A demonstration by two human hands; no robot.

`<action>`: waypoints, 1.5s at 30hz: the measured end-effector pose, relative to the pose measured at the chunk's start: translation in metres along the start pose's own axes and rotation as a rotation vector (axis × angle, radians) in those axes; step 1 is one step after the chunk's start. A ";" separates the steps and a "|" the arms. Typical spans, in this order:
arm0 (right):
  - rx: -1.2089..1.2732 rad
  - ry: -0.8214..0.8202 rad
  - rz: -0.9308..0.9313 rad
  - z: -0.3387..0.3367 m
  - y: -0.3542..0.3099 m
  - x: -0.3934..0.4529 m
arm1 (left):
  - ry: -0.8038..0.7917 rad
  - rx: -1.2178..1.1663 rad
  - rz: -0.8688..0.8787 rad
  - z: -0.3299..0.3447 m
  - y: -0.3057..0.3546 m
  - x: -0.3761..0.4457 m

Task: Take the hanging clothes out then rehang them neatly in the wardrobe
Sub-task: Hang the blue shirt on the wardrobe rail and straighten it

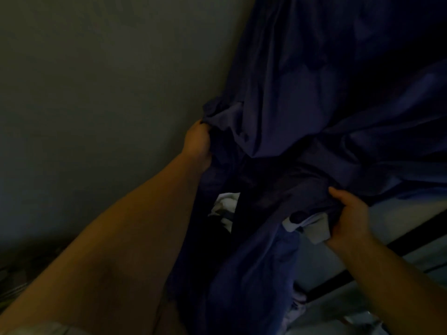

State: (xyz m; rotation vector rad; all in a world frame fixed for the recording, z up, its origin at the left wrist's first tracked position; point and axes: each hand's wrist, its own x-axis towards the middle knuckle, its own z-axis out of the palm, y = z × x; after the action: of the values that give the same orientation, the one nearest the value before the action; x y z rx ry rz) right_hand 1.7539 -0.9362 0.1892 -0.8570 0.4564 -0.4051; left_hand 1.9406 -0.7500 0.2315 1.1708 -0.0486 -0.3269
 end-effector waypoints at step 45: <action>-2.383 -0.015 -0.683 -0.020 -0.092 -0.031 | -0.088 1.639 0.250 0.019 0.029 -0.003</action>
State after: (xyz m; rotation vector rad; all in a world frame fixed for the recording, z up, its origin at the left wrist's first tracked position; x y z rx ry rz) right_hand 1.7031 -0.9877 0.2572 -3.3763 0.4675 -0.3035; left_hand 1.9408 -0.7562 0.2653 2.7303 -0.6273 -0.0490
